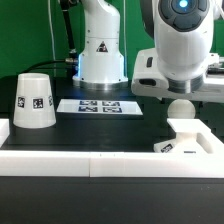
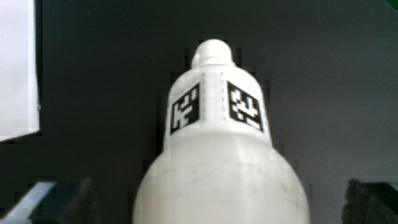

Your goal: Assemble lamp

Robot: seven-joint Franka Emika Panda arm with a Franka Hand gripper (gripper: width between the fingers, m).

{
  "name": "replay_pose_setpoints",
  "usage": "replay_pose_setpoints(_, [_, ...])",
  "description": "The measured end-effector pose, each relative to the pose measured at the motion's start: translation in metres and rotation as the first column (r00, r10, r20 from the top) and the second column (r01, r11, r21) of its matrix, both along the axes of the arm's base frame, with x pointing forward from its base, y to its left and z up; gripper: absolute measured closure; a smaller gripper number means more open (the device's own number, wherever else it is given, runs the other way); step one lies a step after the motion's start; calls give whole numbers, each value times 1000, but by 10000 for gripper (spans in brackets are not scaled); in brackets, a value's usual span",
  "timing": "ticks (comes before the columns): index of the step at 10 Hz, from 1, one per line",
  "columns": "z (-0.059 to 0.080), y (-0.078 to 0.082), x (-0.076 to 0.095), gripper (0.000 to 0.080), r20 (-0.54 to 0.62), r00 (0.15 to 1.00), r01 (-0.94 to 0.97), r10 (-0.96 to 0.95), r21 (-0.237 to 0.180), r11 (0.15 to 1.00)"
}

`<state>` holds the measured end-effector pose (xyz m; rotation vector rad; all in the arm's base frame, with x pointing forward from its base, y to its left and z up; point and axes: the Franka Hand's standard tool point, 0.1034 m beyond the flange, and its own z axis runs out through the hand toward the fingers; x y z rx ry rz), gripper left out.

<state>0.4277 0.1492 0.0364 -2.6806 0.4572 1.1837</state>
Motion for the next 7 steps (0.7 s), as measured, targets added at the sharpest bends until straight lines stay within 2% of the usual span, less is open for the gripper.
replay_pose_setpoints(4, [-18, 7, -8, 101, 9, 1000, -11, 11, -12, 1000])
replay_pose_setpoints(7, [-20, 5, -8, 101, 11, 1000, -10, 10, -12, 1000])
